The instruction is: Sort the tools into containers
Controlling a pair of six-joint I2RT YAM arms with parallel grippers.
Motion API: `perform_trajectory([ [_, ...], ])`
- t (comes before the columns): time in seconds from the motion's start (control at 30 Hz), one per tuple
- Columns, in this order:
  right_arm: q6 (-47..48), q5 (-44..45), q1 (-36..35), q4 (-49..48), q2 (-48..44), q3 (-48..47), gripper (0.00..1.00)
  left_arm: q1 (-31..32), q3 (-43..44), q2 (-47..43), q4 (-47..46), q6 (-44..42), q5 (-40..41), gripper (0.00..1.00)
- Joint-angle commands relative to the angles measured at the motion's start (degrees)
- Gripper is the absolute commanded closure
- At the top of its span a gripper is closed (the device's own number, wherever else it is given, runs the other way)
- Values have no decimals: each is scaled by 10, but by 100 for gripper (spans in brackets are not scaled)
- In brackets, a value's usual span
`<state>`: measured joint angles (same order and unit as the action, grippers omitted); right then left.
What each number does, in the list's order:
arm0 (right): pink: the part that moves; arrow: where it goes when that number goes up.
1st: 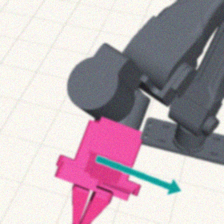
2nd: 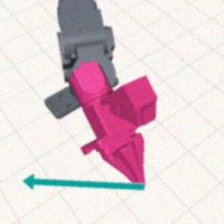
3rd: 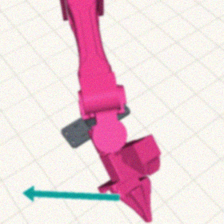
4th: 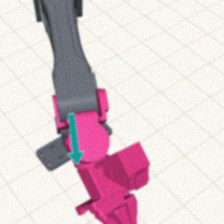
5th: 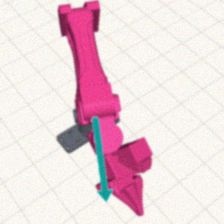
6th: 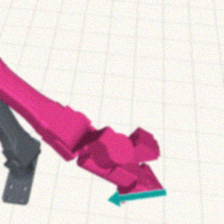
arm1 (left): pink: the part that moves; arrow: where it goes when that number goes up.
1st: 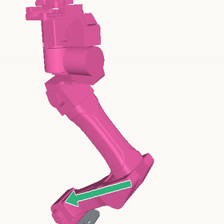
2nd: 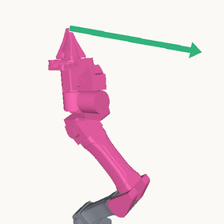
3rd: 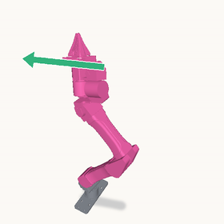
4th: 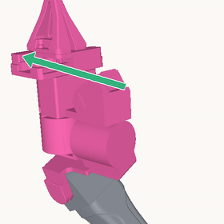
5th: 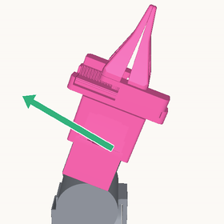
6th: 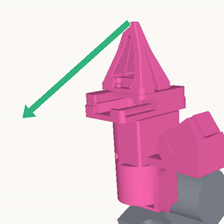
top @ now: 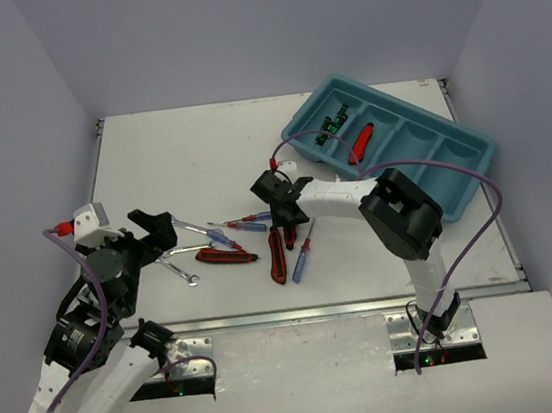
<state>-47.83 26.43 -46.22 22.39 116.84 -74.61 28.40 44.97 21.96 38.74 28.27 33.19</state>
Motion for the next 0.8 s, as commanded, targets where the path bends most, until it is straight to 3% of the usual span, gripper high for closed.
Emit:
perform_trajectory([
  [0.0, -4, 3, -4, 17, 11, -4, 54, -4, -1, -3, -25, -9, -5, 0],
  [0.17, 1, 0, -4, 18, 23, -21, 59, -4, -1, -6, -25, -9, -4, 0],
  [0.3, 8, 0, -4, 16, 9, -27, 82, -4, -1, -5, -25, -9, -5, 0],
  [0.43, 28, -2, -4, 14, -16, -35, 97, -4, -1, -4, -25, -9, -5, 0],
  [0.77, 81, 9, 19, 13, -141, -21, 100, -3, -1, -3, -24, -9, -4, 0],
])
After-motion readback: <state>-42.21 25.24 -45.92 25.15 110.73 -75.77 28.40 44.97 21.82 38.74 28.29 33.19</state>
